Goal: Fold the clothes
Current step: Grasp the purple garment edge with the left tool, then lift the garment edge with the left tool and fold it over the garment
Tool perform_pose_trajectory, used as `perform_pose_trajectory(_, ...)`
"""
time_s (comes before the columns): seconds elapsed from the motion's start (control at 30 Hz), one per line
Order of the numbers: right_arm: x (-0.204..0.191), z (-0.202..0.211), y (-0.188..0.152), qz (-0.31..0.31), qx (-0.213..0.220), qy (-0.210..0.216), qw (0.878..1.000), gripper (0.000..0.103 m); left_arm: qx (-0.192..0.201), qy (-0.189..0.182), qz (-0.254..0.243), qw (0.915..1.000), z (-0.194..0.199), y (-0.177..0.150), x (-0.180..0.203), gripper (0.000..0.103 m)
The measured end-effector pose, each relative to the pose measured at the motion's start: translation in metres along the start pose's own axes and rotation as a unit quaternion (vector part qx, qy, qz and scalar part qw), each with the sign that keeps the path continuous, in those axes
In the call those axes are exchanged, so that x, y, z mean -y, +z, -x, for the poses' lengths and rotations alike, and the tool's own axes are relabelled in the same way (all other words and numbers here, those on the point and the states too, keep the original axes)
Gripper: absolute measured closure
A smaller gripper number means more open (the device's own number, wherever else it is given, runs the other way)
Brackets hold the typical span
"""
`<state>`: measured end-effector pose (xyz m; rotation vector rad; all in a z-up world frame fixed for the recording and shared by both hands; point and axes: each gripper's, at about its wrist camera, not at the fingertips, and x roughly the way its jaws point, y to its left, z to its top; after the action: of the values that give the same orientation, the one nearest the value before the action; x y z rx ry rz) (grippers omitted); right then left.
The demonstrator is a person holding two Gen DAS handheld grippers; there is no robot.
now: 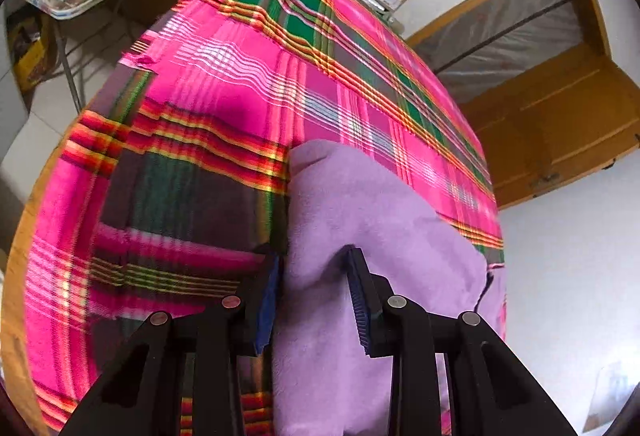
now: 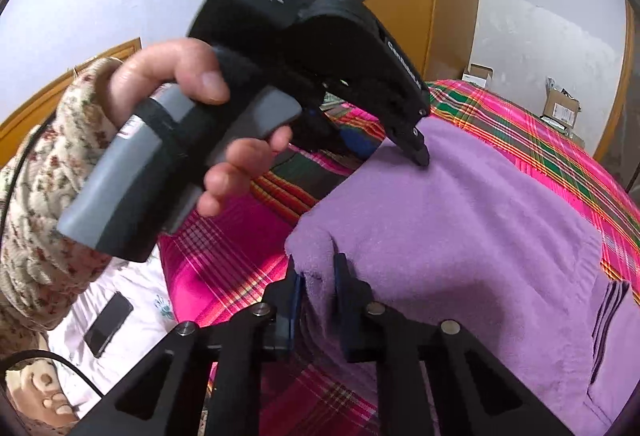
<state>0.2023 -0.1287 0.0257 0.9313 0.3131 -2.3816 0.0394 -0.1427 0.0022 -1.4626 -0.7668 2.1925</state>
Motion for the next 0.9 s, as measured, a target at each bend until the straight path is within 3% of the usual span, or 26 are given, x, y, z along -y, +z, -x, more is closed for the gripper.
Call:
perform_pose_trajectory(0.27,0.011,0.033,0.004,-0.018,0.051,0.006,0.998,0.089,-0.002,-0.007,0.0,1.0,-0.008,0.007,0.015,0.07)
perform_pose_trajectory(0.37,0.016,0.046,0.004,-0.025,0.067,0.008,0.997,0.089,0.009,-0.006,-0.008,0.9999,-0.002,0.007,0.027,0.084)
perform_pose_trajectory(0.9,0.061,0.138,-0.002,-0.073,0.164,0.002,0.984,0.089,0.07,-0.035,-0.072,0.9944,0.039,-0.003,0.13,0.084)
